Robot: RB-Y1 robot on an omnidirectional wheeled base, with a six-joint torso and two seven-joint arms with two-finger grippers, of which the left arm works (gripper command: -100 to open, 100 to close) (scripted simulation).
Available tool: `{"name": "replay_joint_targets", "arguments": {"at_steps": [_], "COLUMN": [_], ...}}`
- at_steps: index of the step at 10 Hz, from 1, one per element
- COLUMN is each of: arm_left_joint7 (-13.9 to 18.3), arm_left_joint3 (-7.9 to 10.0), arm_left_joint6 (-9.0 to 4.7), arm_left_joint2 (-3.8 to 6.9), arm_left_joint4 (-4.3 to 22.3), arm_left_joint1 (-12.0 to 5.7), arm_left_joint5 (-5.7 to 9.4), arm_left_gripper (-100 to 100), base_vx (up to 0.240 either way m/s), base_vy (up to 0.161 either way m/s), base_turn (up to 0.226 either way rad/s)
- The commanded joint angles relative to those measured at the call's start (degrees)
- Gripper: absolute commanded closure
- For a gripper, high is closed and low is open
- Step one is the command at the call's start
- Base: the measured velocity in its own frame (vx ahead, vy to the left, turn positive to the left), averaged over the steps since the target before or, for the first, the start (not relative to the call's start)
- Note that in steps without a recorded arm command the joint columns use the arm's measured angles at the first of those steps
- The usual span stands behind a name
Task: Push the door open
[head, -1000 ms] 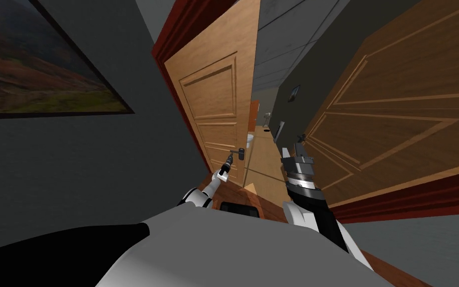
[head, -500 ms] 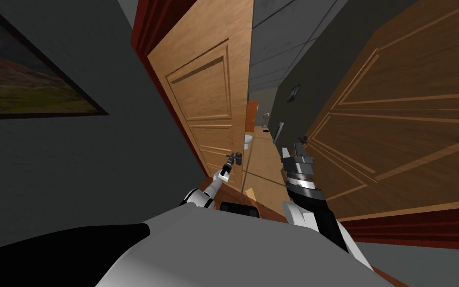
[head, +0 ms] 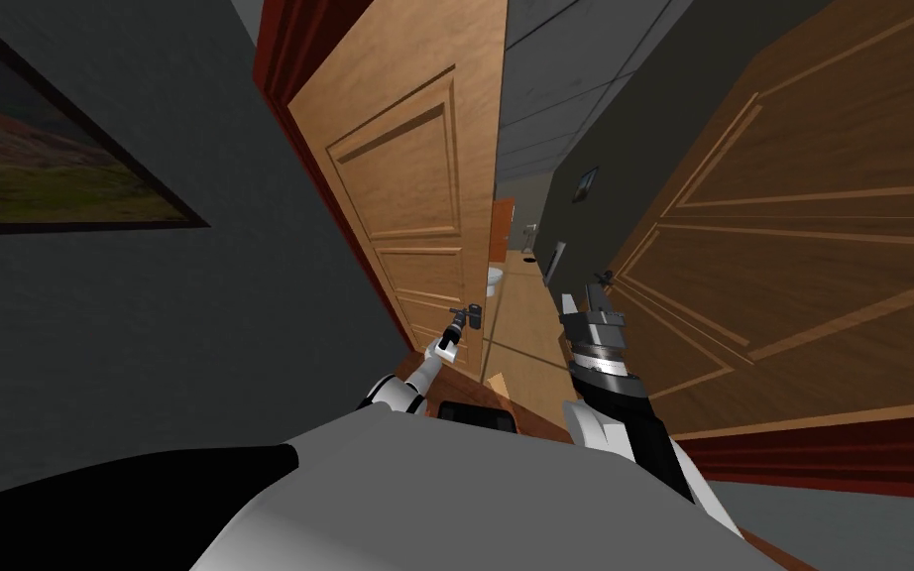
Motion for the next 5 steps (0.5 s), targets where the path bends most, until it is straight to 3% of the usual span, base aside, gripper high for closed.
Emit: {"name": "replay_joint_targets", "arguments": {"at_steps": [1, 3, 5], "arm_left_joint7": [0.0, -0.2, -0.5], "arm_left_joint3": [0.01, 0.60, 1.30], "arm_left_joint6": [-0.03, 0.04, 0.04], "arm_left_joint2": [0.02, 0.48, 0.98], "arm_left_joint4": [0.0, 0.1, 0.1], "arm_left_joint1": [0.00, 0.10, 0.12], "arm_left_joint5": [-0.01, 0.16, 0.35], "arm_left_gripper": [100, 100, 100], "base_vx": [-0.007, 0.036, 0.148], "base_vy": [0.001, -0.022, -0.109], "base_turn": [0.003, 0.011, 0.038]}}
